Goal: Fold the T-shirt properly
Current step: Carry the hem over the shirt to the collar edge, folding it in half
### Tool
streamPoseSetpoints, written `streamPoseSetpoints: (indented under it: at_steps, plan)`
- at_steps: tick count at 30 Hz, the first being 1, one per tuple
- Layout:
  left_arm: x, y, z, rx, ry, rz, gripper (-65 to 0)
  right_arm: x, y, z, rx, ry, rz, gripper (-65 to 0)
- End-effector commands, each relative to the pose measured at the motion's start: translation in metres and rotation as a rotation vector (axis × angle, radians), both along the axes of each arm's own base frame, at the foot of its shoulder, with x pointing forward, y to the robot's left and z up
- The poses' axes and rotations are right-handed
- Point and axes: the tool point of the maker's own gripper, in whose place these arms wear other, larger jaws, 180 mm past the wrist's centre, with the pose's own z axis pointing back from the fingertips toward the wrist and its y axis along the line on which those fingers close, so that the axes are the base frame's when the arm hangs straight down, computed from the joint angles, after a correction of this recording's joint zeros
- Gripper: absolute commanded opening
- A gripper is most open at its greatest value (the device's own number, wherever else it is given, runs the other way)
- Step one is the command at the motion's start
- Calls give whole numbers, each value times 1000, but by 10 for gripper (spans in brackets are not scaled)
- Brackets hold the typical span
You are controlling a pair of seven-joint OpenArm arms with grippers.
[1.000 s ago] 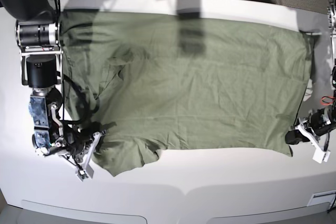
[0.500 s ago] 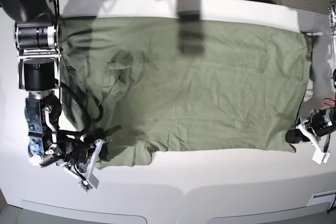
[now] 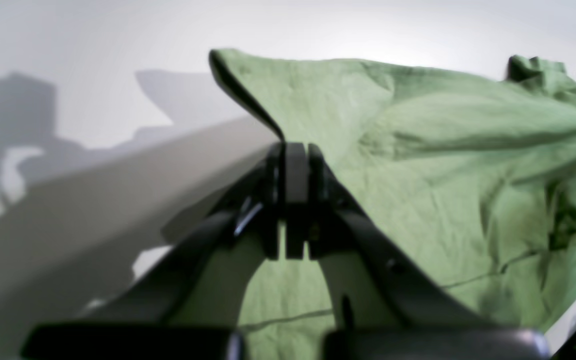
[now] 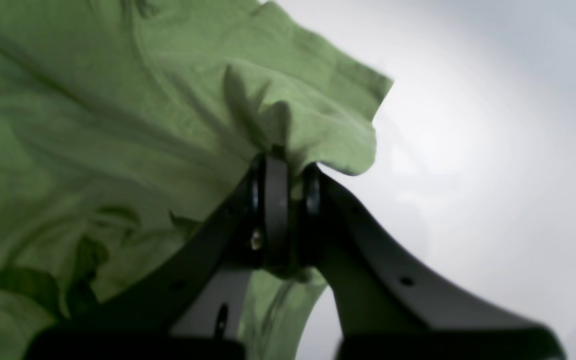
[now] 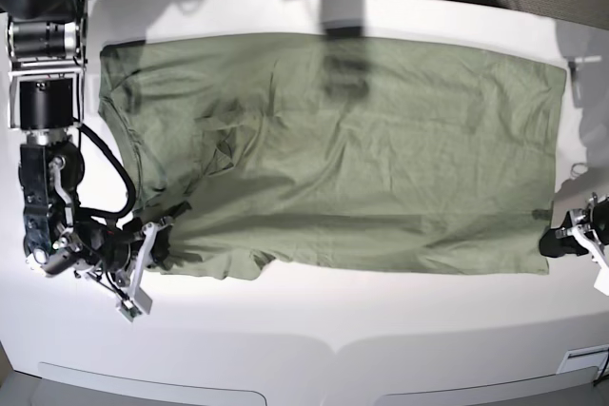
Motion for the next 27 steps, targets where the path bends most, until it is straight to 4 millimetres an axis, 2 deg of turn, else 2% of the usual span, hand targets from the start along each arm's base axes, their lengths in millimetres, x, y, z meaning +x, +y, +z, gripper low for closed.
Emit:
streamPoseSetpoints:
  at_steps: [1,6,11,16,20,24,27]
  plan:
    - [12,7,27,-9,-71,6,-650,10,-6,21,-9,-62,6,-650]
    - [10,8,24,0,-60,4,-650,0,-11,15,-38,-52,13,-650]
    - [8,17,29,4,-60,13,-650,-1,-15,16,-74,-58,14,-650]
    - [2,28,42,-42,-52,21,-650,0,-14,17,-72,-65,15,-650]
    - [-7,29,37,-61,-21,16,-650,1,-14,18,-80,-71,17,-650]
    - [-15,34,31,-62,5,23,-650,-1,-6,27,-88,-108,46,-650]
    - [-20,42,33,-93,-7,59,-650,-9,1,26,-101,-119,71,-650]
